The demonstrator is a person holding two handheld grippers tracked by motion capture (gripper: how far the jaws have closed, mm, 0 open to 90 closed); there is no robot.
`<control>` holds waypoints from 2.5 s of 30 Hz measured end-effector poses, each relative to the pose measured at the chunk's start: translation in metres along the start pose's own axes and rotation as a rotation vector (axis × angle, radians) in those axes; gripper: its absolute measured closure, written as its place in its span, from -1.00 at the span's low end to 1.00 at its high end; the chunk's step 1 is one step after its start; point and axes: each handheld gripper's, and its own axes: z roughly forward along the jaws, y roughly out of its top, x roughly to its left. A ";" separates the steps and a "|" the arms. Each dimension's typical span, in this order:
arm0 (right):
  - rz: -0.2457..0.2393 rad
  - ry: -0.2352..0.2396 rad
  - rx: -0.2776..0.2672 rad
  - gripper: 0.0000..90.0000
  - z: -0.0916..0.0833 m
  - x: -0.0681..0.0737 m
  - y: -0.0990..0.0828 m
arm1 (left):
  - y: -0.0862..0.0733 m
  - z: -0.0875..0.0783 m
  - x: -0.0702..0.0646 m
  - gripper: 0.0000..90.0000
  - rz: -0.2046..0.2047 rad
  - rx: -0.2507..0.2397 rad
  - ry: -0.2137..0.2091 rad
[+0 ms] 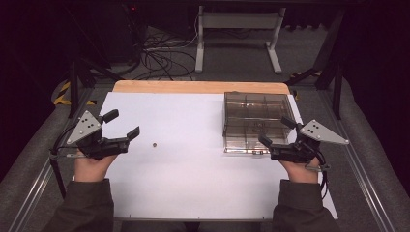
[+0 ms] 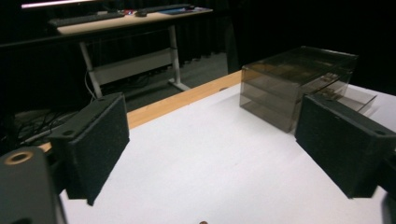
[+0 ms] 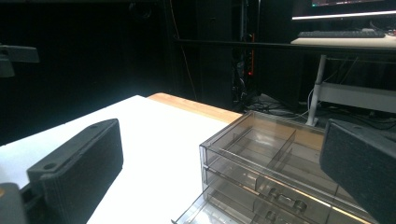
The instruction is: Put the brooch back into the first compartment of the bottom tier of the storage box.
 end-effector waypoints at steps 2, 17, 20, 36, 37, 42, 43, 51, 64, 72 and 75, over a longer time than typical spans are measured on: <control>-0.004 -0.001 0.002 -0.99 0.000 0.001 0.000 | -0.002 0.001 0.002 -0.70 -0.008 0.007 -0.001; -0.015 -0.008 0.008 -0.99 0.001 0.003 0.001 | -0.026 0.031 0.011 -0.54 0.017 0.142 0.010; -0.016 -0.009 0.011 -0.99 0.001 0.003 0.001 | -0.029 0.036 0.011 -0.53 0.018 0.155 0.010; -0.022 -0.006 0.018 -0.99 0.002 0.006 0.002 | -0.046 0.055 0.014 -0.37 0.010 0.224 0.000; -0.022 -0.008 0.019 -0.99 0.002 0.006 0.002 | -0.047 0.057 0.014 -0.37 0.010 0.225 0.001; -0.024 -0.010 0.021 -0.99 0.002 0.007 0.003 | -0.051 0.063 0.015 -0.36 0.006 0.246 0.002; -0.024 -0.010 0.021 -0.99 0.002 0.007 0.003 | -0.052 0.064 0.015 -0.36 0.003 0.251 0.003; -0.028 -0.010 0.027 -0.99 0.003 0.007 0.003 | -0.058 0.074 0.019 -0.31 -0.001 0.284 0.004; -0.029 -0.009 0.032 -0.98 0.003 0.008 0.003 | -0.067 0.086 0.022 -0.21 -0.010 0.328 0.002; -0.030 -0.012 0.038 -0.97 0.004 0.008 0.003 | -0.076 0.094 0.025 -0.08 -0.020 0.378 -0.020; -0.032 -0.011 0.039 -0.97 0.004 0.009 0.004 | -0.077 0.095 0.026 -0.04 -0.021 0.392 -0.023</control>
